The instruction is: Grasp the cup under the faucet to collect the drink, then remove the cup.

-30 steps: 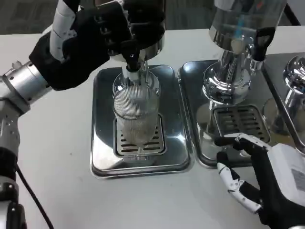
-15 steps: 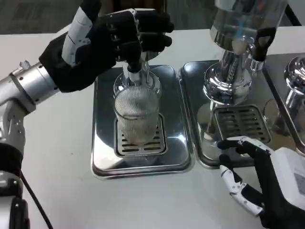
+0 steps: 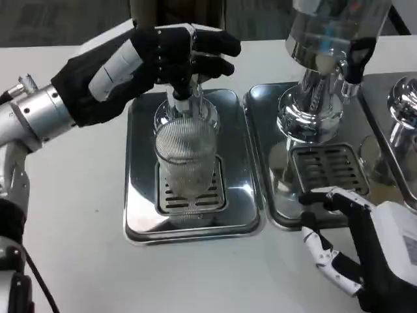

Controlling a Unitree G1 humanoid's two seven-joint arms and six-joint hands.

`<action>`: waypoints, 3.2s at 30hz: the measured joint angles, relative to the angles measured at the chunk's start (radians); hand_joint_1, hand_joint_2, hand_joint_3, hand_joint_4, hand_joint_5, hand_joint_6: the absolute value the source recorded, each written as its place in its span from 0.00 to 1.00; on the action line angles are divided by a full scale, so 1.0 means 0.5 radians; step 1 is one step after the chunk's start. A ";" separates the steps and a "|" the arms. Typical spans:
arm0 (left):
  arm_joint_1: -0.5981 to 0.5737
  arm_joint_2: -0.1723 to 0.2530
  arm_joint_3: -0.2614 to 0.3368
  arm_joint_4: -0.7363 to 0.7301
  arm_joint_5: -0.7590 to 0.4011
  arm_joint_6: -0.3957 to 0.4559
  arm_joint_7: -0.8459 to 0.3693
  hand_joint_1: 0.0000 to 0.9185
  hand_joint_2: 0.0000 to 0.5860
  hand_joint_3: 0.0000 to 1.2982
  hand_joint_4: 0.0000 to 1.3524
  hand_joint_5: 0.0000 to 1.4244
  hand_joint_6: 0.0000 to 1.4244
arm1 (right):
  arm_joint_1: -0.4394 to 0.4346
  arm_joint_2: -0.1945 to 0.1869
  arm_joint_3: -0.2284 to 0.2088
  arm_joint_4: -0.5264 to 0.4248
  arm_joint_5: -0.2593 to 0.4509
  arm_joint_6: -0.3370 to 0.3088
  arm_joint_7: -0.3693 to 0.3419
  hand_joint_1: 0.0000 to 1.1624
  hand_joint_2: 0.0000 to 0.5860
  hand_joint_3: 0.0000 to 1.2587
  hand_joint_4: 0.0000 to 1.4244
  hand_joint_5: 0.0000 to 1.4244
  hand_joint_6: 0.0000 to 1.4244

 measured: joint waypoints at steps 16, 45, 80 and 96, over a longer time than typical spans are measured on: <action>0.097 0.000 -0.070 0.002 0.077 -0.493 0.128 0.00 0.12 0.23 0.13 0.17 0.15 | 0.000 -0.019 -0.034 -0.019 0.031 0.001 0.062 0.40 0.75 0.38 0.25 0.27 0.26; 0.185 0.062 -0.240 0.003 0.252 -1.061 0.424 0.00 0.13 0.20 0.11 0.15 0.15 | 0.015 -0.027 -0.073 -0.084 0.059 0.004 0.126 0.40 0.75 0.38 0.25 0.27 0.26; 0.170 0.186 -0.420 0.094 0.560 -1.333 0.899 0.00 0.13 0.20 0.10 0.14 0.15 | -0.319 0.015 -0.151 -0.242 0.789 0.294 0.707 0.52 0.38 0.03 0.04 0.10 0.14; 0.165 0.225 -0.452 0.134 0.585 -1.357 1.000 0.00 0.14 0.20 0.10 0.14 0.15 | -0.605 0.014 -0.096 0.009 0.878 0.418 0.792 0.51 0.40 0.04 0.03 0.07 0.11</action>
